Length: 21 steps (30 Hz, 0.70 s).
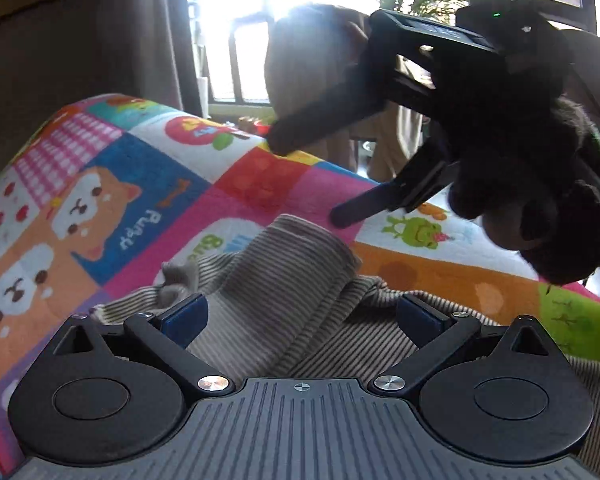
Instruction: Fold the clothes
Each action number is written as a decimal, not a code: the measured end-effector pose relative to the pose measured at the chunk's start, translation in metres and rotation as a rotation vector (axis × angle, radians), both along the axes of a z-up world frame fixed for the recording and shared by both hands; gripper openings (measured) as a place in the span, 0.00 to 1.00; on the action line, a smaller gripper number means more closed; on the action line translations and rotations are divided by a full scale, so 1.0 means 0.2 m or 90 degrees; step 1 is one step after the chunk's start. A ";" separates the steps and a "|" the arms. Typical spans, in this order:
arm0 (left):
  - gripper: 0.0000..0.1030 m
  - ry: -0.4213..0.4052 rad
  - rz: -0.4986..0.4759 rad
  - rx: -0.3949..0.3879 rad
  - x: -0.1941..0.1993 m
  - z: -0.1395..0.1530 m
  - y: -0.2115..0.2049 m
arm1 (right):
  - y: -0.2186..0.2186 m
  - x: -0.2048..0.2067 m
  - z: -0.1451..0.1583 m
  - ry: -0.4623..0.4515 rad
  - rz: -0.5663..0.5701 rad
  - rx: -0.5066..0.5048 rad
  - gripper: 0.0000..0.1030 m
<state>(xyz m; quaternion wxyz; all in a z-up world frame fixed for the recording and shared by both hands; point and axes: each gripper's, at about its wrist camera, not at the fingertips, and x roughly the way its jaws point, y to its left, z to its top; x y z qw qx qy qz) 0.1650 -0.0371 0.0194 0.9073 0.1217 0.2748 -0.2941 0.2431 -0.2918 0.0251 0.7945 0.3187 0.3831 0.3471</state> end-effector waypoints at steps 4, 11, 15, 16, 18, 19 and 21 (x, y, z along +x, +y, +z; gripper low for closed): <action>1.00 0.026 -0.034 -0.036 0.08 -0.02 -0.07 | 0.04 0.17 -0.16 0.092 0.030 0.078 1.00; 1.00 0.016 -0.067 -0.024 0.16 -0.03 -0.20 | -0.03 0.23 -0.18 0.123 0.117 0.285 1.00; 1.00 -0.008 -0.093 -0.028 0.17 0.00 -0.27 | -0.13 0.18 0.01 0.033 0.131 0.326 1.00; 1.00 -0.009 -0.097 -0.023 0.17 -0.01 -0.29 | -0.16 0.17 0.05 0.010 0.134 0.331 1.00; 1.00 0.001 -0.102 -0.010 0.16 -0.02 -0.29 | -0.20 0.15 0.12 -0.016 0.074 0.246 1.00; 1.00 0.007 -0.101 -0.009 0.12 -0.01 -0.25 | -0.21 0.14 0.15 -0.028 0.044 0.203 1.00; 1.00 0.020 -0.099 -0.008 0.05 0.00 -0.17 | -0.24 0.11 0.20 -0.051 -0.028 0.080 1.00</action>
